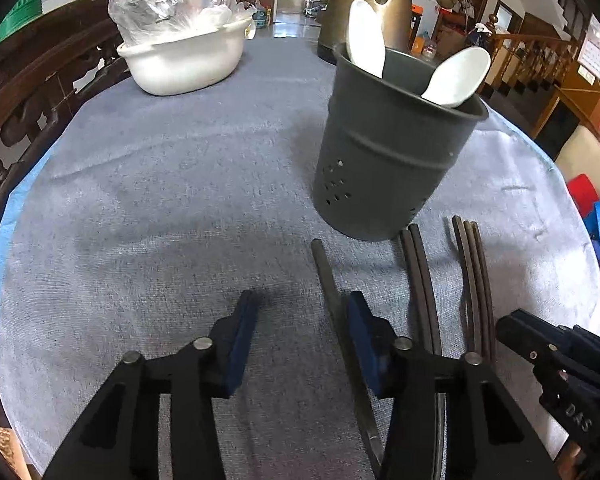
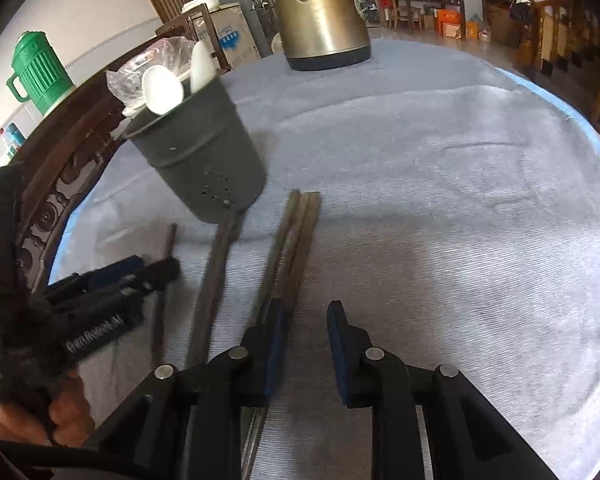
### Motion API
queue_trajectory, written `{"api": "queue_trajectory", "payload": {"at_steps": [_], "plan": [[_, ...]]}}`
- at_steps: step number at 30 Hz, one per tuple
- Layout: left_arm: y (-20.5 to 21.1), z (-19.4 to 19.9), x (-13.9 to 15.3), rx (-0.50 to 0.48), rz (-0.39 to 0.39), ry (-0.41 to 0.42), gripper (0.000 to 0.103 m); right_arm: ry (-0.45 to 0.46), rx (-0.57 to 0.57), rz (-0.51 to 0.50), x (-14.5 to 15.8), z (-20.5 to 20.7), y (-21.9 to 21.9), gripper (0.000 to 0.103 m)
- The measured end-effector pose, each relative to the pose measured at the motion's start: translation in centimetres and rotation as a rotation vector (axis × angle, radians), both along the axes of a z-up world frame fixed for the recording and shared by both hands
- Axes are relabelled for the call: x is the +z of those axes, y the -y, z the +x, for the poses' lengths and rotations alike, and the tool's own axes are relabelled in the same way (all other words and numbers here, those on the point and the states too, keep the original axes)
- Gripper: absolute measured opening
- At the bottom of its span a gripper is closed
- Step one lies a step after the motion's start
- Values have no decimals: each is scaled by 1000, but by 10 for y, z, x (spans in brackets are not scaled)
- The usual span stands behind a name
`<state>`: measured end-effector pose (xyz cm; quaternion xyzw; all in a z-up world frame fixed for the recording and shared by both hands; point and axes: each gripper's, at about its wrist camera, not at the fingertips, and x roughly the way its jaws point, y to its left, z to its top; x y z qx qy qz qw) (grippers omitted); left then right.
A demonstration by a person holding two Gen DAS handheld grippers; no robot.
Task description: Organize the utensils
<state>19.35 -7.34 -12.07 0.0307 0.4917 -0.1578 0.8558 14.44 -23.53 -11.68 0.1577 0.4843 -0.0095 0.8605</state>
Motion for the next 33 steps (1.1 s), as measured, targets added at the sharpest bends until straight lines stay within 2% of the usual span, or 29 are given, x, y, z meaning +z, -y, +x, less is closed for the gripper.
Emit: {"api": "queue_trajectory", "payload": {"at_steps": [1, 2, 3, 7, 15, 17, 18, 21, 26, 28, 33], "plan": [[0, 1, 0, -1, -1, 0, 46, -15, -18, -17, -1, -2, 5, 24], [-1, 2, 0, -2, 0, 0, 46, -23, -23, -25, -4, -3, 9, 18], [0, 2, 0, -3, 3, 1, 46, -23, -26, -24, -3, -4, 12, 17], [2, 9, -3, -4, 12, 6, 46, -7, -37, 87, 1, -4, 22, 19], [3, 8, -3, -10, 3, 3, 46, -40, -18, 8, -4, 22, 1, 19], [4, 5, -2, -13, 17, 17, 43, -52, -3, -23, -3, 22, -3, 15], [4, 5, -3, -14, 26, 26, 39, -59, 0, -29, -2, 22, -4, 11], [0, 2, -5, -30, 7, 29, 28, -79, -5, -17, -2, 16, 1, 9], [-7, 3, -3, -38, -15, -5, 28, -127, -12, -2, 0, 18, 8, 9], [-9, 11, -3, -46, -27, -25, 35, -149, -14, 8, 0, 26, 8, 11], [-6, 19, -4, -58, -25, -30, 35, -172, 6, -38, 0, 44, 4, 11]]}}
